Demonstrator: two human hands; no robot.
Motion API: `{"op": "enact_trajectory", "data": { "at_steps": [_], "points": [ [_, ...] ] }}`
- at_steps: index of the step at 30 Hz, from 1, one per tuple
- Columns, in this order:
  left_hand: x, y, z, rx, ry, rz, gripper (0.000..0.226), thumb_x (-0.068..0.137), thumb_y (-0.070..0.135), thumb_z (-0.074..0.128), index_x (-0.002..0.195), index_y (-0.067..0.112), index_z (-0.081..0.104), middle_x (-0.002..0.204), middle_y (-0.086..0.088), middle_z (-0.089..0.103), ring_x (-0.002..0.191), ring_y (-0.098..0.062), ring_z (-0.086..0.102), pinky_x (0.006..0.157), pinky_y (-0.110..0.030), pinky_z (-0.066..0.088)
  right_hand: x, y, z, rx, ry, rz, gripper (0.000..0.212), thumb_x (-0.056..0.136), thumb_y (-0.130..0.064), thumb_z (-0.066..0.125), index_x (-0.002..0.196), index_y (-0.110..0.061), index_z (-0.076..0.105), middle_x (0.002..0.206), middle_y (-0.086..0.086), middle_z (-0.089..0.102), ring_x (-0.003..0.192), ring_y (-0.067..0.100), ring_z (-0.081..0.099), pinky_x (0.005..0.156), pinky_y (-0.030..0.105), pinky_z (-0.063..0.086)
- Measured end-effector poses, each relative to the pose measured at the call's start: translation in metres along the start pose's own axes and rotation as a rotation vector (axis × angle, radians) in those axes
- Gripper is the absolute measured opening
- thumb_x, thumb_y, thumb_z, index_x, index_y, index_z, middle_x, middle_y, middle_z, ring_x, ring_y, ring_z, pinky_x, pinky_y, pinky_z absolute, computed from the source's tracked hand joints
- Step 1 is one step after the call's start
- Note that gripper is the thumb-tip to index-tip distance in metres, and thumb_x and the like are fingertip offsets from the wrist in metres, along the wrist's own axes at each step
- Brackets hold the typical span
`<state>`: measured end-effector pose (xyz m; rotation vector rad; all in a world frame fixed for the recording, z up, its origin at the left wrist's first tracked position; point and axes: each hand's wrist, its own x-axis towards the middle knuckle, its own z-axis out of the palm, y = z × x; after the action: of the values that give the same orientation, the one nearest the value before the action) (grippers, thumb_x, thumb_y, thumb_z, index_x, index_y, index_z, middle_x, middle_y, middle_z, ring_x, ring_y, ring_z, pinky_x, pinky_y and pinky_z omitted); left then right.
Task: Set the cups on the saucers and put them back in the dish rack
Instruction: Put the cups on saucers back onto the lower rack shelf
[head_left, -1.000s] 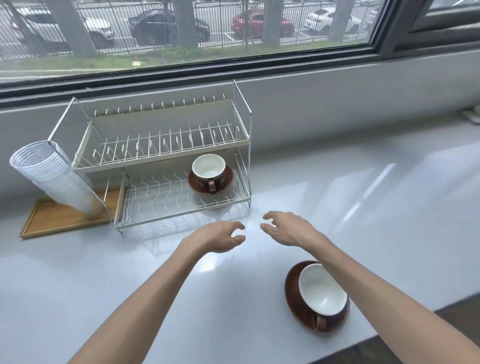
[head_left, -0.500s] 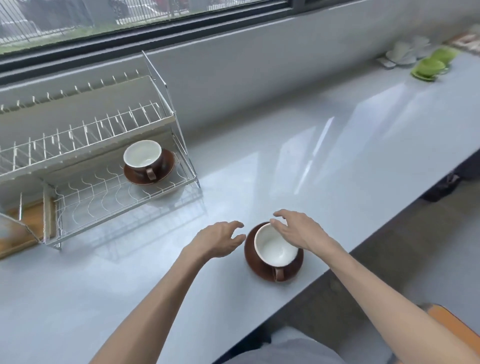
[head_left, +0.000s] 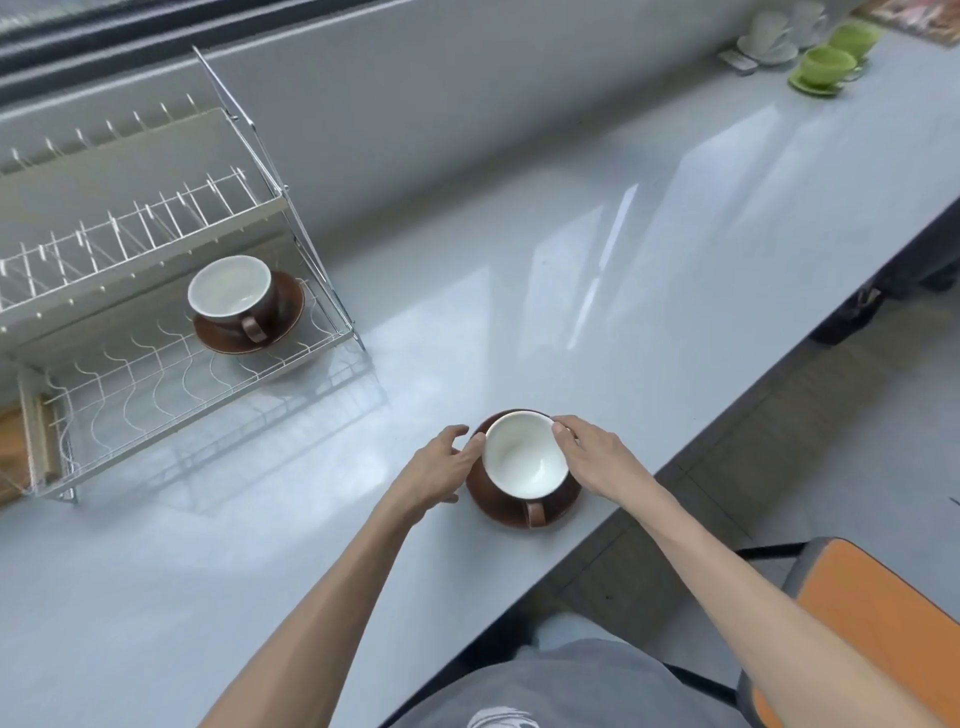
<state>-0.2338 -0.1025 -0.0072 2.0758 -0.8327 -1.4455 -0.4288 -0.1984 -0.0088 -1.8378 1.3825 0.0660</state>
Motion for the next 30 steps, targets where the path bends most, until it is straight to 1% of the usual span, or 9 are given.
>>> {"op": "enact_trajectory", "data": {
  "at_steps": [3, 6, 8, 11, 15, 17, 20, 25, 30],
  "points": [
    [0.001, -0.002, 0.004, -0.074, -0.038, -0.002, 0.054, 0.095, 0.052, 0.050, 0.143, 0.027, 0.044, 0.119, -0.004, 0.063, 0.102, -0.026, 0.067, 0.082, -0.037, 0.059, 0.000, 0.001, 0.001, 0.044, -0.014, 0.018, 0.044, 0.107, -0.038, 0.029, 0.127, -0.014, 0.060, 0.122, 0.009, 0.066, 0.117, 0.029, 0.056, 0.090, 0.036, 0.040],
    [0.001, -0.005, 0.006, -0.110, -0.036, 0.019, 0.049, 0.095, 0.048, 0.054, 0.138, 0.026, 0.049, 0.119, -0.006, 0.063, 0.102, -0.025, 0.068, 0.076, -0.034, 0.061, -0.001, 0.002, 0.001, 0.086, -0.008, 0.020, 0.046, 0.106, -0.039, 0.030, 0.110, -0.007, 0.062, 0.106, 0.013, 0.068, 0.106, 0.030, 0.059, 0.084, 0.038, 0.042],
    [0.001, -0.006, 0.007, -0.122, -0.028, 0.037, 0.047, 0.095, 0.047, 0.054, 0.137, 0.027, 0.050, 0.117, -0.007, 0.064, 0.102, -0.025, 0.068, 0.072, -0.032, 0.061, -0.001, 0.001, 0.001, 0.100, 0.000, 0.019, 0.046, 0.106, -0.039, 0.031, 0.107, -0.006, 0.062, 0.104, 0.014, 0.068, 0.103, 0.030, 0.059, 0.084, 0.038, 0.044],
    [0.001, -0.010, 0.006, -0.117, -0.015, 0.050, 0.044, 0.095, 0.047, 0.054, 0.135, 0.029, 0.051, 0.115, -0.009, 0.065, 0.102, -0.026, 0.067, 0.071, -0.031, 0.061, -0.001, -0.002, 0.003, 0.104, 0.000, 0.011, 0.046, 0.106, -0.039, 0.031, 0.108, -0.005, 0.062, 0.103, 0.015, 0.068, 0.100, 0.030, 0.059, 0.089, 0.041, 0.047],
    [-0.001, -0.017, -0.005, -0.130, 0.017, 0.061, 0.041, 0.094, 0.046, 0.054, 0.132, 0.031, 0.052, 0.112, -0.007, 0.068, 0.100, -0.025, 0.069, 0.069, -0.031, 0.060, 0.000, -0.013, 0.008, 0.111, -0.017, -0.007, 0.046, 0.105, -0.040, 0.033, 0.108, -0.005, 0.062, 0.089, 0.008, 0.060, 0.088, 0.025, 0.055, 0.088, 0.044, 0.051],
    [-0.004, -0.023, -0.014, -0.146, 0.033, 0.056, 0.041, 0.094, 0.047, 0.054, 0.132, 0.031, 0.052, 0.114, -0.007, 0.068, 0.100, -0.025, 0.070, 0.069, -0.030, 0.059, 0.001, -0.021, 0.010, 0.117, -0.026, -0.030, 0.047, 0.104, -0.042, 0.033, 0.110, -0.005, 0.062, 0.092, 0.010, 0.063, 0.090, 0.027, 0.058, 0.089, 0.047, 0.051],
    [-0.008, -0.033, -0.026, -0.166, 0.063, 0.045, 0.041, 0.094, 0.048, 0.053, 0.132, 0.032, 0.053, 0.114, -0.006, 0.067, 0.099, -0.026, 0.070, 0.071, -0.031, 0.060, 0.003, -0.037, 0.017, 0.126, -0.057, -0.066, 0.046, 0.104, -0.043, 0.035, 0.113, -0.008, 0.063, 0.106, 0.015, 0.067, 0.102, 0.031, 0.062, 0.092, 0.050, 0.053],
    [-0.020, -0.053, -0.047, -0.219, 0.131, 0.020, 0.040, 0.094, 0.048, 0.054, 0.131, 0.032, 0.053, 0.113, -0.005, 0.067, 0.097, -0.025, 0.070, 0.067, -0.029, 0.058, 0.009, -0.063, 0.034, 0.115, -0.121, -0.113, 0.043, 0.102, -0.046, 0.037, 0.111, -0.015, 0.065, 0.106, 0.013, 0.068, 0.102, 0.030, 0.063, 0.092, 0.051, 0.054],
    [-0.035, -0.078, -0.069, -0.305, 0.202, -0.021, 0.036, 0.094, 0.047, 0.055, 0.128, 0.033, 0.055, 0.105, -0.003, 0.069, 0.091, -0.024, 0.072, 0.065, -0.027, 0.056, 0.014, -0.092, 0.055, 0.073, -0.203, -0.172, 0.043, 0.101, -0.047, 0.036, 0.109, -0.017, 0.065, 0.107, 0.016, 0.067, 0.103, 0.032, 0.062, 0.093, 0.054, 0.053]
  ]
}}
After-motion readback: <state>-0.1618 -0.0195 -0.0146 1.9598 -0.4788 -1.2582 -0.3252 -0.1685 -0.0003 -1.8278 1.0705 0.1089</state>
